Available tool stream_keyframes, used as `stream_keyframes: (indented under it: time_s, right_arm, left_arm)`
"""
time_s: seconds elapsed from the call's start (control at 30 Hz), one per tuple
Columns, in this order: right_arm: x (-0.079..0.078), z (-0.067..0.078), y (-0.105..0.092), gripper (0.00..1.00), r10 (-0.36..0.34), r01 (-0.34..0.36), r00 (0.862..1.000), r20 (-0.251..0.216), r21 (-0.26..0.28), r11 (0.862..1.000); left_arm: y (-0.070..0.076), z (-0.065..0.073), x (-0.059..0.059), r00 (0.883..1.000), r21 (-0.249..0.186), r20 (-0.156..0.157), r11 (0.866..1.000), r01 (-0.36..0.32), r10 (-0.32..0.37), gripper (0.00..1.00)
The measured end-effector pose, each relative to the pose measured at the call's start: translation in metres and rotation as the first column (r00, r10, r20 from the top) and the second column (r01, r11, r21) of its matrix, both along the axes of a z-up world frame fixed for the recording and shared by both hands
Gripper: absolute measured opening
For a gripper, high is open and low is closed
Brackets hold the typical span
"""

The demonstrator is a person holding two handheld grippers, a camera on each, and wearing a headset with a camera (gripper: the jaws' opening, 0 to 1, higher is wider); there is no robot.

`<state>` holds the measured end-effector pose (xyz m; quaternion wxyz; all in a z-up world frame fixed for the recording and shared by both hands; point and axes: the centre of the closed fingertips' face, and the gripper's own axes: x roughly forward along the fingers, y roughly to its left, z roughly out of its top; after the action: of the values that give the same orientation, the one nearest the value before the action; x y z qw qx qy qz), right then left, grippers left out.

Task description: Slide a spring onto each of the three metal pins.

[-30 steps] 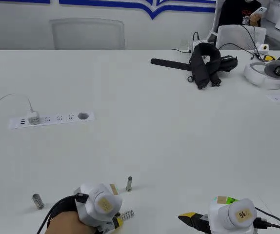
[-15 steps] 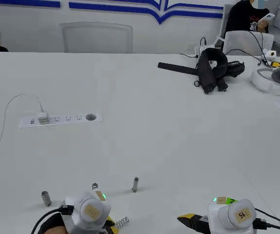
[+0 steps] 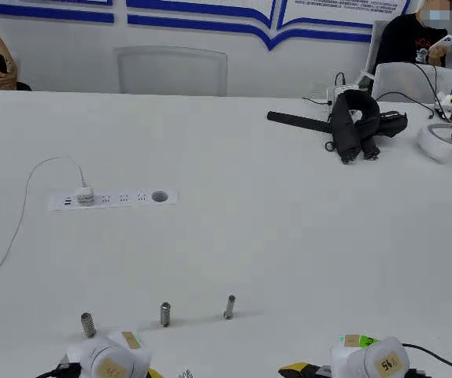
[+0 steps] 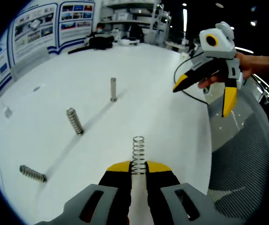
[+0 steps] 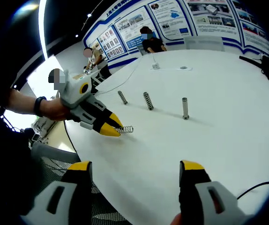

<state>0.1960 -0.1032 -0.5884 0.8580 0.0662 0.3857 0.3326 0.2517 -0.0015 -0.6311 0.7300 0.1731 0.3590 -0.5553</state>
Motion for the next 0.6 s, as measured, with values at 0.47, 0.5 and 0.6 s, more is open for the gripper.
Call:
stream_keyframes:
  time_s: [0.47, 0.5, 0.6]
  right_arm:
    - [0.006, 0.004, 0.030, 0.74, 0.063, -0.063, 0.998, 0.001, 0.039, 0.997]
    - [0.006, 0.004, 0.033, 0.74, 0.070, -0.070, 0.998, 0.002, 0.042, 0.997]
    - [0.007, 0.004, 0.043, 0.71, 0.082, -0.082, 0.997, -0.002, 0.058, 0.995]
  left_arm:
    - [0.030, 0.016, -0.016, 0.999, -0.038, -0.001, 0.998, -0.054, 0.054, 0.11]
    - [0.031, 0.018, -0.017, 0.998, -0.048, -0.003, 0.997, -0.068, 0.068, 0.11]
    - [0.032, 0.019, -0.022, 0.997, -0.061, -0.005, 0.995, -0.077, 0.077, 0.11]
